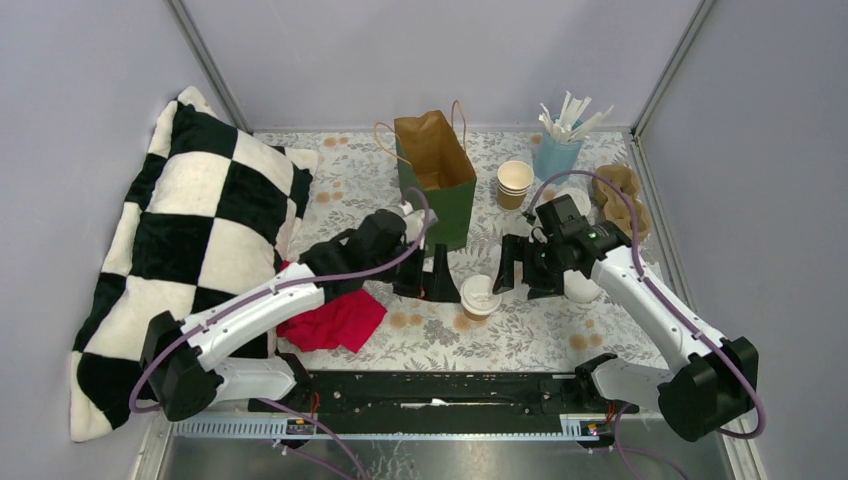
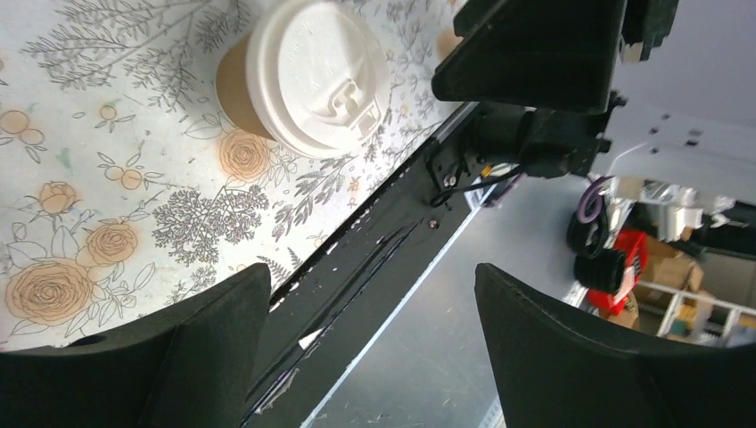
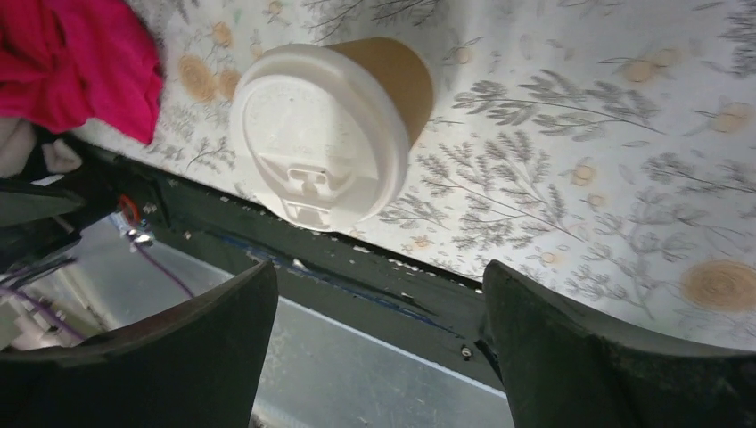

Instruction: Pack the takeout coffee

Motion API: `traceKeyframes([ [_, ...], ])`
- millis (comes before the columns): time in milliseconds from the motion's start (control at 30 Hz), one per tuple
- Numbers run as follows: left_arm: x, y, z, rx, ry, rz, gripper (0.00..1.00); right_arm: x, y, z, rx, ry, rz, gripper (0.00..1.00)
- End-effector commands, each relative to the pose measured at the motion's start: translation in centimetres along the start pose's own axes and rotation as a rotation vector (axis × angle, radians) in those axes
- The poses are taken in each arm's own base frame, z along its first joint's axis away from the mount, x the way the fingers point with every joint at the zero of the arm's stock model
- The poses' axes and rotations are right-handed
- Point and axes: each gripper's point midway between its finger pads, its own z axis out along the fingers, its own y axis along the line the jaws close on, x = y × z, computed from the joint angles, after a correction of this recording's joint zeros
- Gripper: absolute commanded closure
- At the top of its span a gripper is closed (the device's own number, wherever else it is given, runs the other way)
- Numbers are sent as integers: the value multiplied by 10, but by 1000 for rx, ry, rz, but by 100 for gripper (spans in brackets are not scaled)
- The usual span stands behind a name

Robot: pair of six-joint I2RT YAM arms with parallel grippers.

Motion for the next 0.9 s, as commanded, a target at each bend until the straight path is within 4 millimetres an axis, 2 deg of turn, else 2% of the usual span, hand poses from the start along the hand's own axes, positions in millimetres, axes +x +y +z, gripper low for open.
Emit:
traceKeyframes([
  [0, -10, -15, 15, -14, -49, 107, 14, -1, 27, 9, -193, 24, -15, 11],
  [33, -8, -15, 21, -9, -38, 114, 19, -1, 28, 14, -216, 29, 0, 14],
  [133, -4, 1, 40, -47, -11, 84, 42, -2, 29, 25, -273, 55, 41, 26],
  [200, -1, 10, 48, -54, -1, 43, 48, -4, 26, 29, -274, 50, 54, 31],
  [300, -7, 22, 52, -47, -34, -28, 52, -10, 21, 29, -270, 24, 64, 34],
  [367, -11, 32, 52, -46, -53, -87, 54, -17, 19, 28, -281, 5, 80, 35],
  [533, -19, 39, 58, -5, -81, -155, 54, -20, 23, 33, -360, 31, 109, 39],
  [767, -16, 45, 70, 22, -48, -212, 42, -17, 19, 44, -356, 68, 102, 42],
  [867, -13, 49, 76, 27, -33, -237, 47, -15, 18, 47, -358, 79, 98, 42],
])
